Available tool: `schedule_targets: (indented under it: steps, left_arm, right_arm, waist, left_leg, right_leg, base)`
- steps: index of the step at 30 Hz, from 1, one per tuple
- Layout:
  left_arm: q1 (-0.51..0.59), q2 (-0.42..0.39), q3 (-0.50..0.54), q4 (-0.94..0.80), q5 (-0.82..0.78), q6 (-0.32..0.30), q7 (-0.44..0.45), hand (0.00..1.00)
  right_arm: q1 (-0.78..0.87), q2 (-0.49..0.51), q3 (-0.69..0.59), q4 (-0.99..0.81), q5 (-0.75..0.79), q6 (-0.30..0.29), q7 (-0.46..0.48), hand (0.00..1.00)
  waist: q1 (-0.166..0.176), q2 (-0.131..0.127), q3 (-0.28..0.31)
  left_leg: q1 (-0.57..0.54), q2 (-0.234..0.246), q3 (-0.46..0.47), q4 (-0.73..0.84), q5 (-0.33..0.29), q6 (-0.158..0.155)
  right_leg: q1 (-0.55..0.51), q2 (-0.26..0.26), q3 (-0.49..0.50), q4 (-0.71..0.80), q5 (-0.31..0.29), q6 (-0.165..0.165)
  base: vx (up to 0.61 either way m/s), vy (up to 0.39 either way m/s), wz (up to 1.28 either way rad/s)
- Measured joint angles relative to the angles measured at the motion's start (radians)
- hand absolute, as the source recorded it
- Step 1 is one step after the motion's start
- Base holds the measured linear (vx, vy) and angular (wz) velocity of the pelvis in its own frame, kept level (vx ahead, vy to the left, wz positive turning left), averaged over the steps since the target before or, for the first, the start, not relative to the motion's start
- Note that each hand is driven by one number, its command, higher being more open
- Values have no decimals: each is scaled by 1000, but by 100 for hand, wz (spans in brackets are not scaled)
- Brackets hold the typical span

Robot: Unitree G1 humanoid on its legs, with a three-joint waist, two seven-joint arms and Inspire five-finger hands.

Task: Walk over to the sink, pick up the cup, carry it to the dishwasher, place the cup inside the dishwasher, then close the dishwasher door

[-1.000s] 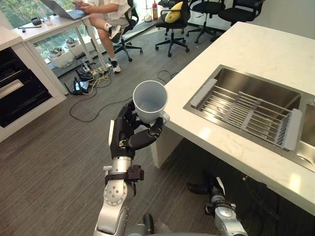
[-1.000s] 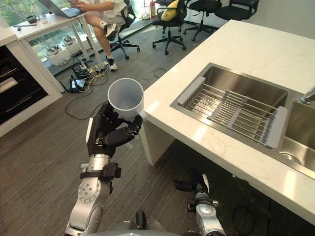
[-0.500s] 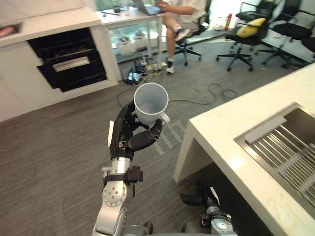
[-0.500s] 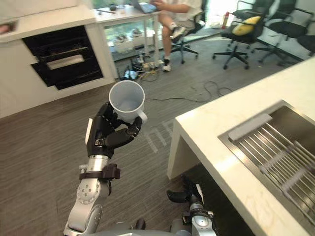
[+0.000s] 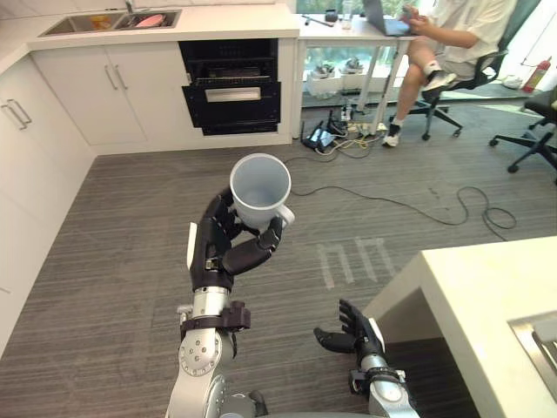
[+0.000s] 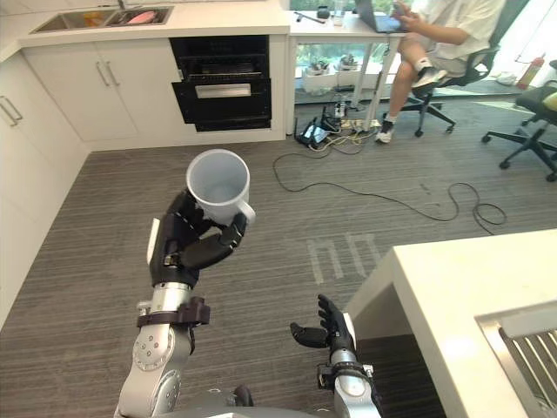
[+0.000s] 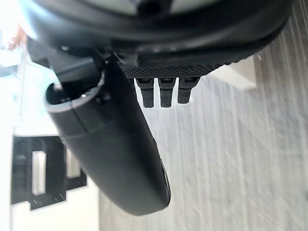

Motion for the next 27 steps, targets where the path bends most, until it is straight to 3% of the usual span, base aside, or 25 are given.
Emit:
schedule_targets:
  steps: [2, 4, 6, 7, 9, 11, 13, 14, 15, 19, 22, 23, 27]
  left_arm:
    - [15, 2, -10, 12, 0, 12, -18, 30]
    - [25, 25, -40, 14, 1, 13, -43, 30]
    - [25, 40, -53, 20, 1, 13, -54, 30]
    - [25, 39, -57, 26, 1, 13, -62, 30]
    - [24, 39, -57, 27, 1, 13, -63, 30]
    - [23, 39, -59, 27, 0, 12, -64, 30]
    - [21, 43, -56, 26, 0, 11, -64, 30]
    - [20, 33, -56, 38, 0, 20, -64, 30]
    - [25, 24, -62, 37, 0, 22, -67, 30]
    - [25, -5, -71, 36, 0, 22, -89, 30]
    - [30, -4, -77, 37, 0, 22, -92, 30]
    - [52, 30, -71, 83, 0, 23, -84, 30]
    - [53, 29, -68, 83, 0, 23, -84, 30]
  right_arm:
    - [-7, -4, -4, 19, -10, 10, 3, 90]
    - [-6, -3, -6, 20, -21, 10, 6, 90]
    - [-6, -2, -5, 20, -28, 10, 8, 90]
    - [-7, -2, -4, 19, -30, 10, 9, 90]
    - [-6, -2, 2, 15, -39, 10, 10, 90]
    - [6, 0, 8, 6, -51, 10, 11, 90]
    - [24, 2, 22, -20, -60, 10, 11, 90]
    - [27, -2, 25, -30, -68, 12, 11, 90]
    - [41, -14, 24, -62, -74, 13, 11, 90]
    - [54, -27, 14, -130, -77, 13, 9, 90]
    - [68, -25, -9, -127, -78, 13, 9, 90]
    - [91, -23, -9, -5, -79, 13, 11, 90]
    - [90, -24, -10, -5, -79, 13, 11, 90]
  waist:
    - [-3, -1, 1]
    - [-21, -15, 2]
    - [-42, -19, -1]
    - [-48, -18, -1]
    - [-50, -18, -1]
    - [-58, -17, -1]
    - [-55, -42, -9]
    - [-55, -31, -11]
    - [-51, -15, -20]
    - [-41, -6, -29]
    - [-40, -5, -43]
    - [-39, 16, -56]
    - [-42, 17, -55]
  left_leg:
    - [28, -19, -4, -20, -1, 10]
    - [78, -49, -28, -44, -9, 23]
    - [101, -57, -59, -57, -9, 24]
    - [119, -55, -74, -68, -11, 21]
    - [130, -51, -87, -70, -15, 14]
    - [136, -28, -111, -45, -33, -16]
    - [133, -25, -115, -9, -59, -39]
    - [134, 1, -122, 24, -80, -57]
    - [133, 31, -120, 31, -92, -70]
    - [146, 74, -111, 11, -95, -89]
    - [167, 78, -110, -28, -81, -101]
    - [177, 55, -132, -183, 47, -90]
    - [181, 55, -125, -184, 46, -91]
  right_leg:
    - [-31, -28, 16, 104, -1, 1]
    - [-105, -68, 72, 330, 3, -12]
    - [-138, -45, 148, 390, -33, -32]
    - [-181, -8, 209, 396, -69, -29]
    - [-229, 26, 256, 371, -81, -32]
    - [-275, 82, 312, 272, -70, -18]
    - [-275, 91, 336, 151, 61, -6]
    - [-259, 110, 328, 153, 58, 8]
    - [-247, 137, 322, 131, 61, -5]
    - [-224, 182, 318, 83, 74, -27]
    - [-204, 192, 317, 49, 82, -33]
    - [-147, 196, 312, -176, 245, -37]
    - [-151, 202, 319, -181, 246, -36]
  base:
    - [96, 102, 20]
    - [164, 114, 34]
    - [139, 16, 51]
    - [123, -34, 40]
    - [106, -75, 28]
    - [132, -157, 28]
    - [114, -155, 14]
    - [149, -223, 1]
    - [143, -213, -5]
    - [101, -142, -14]
    - [67, -40, -1]
    - [0, 0, 0]
    - [0, 0, -4]
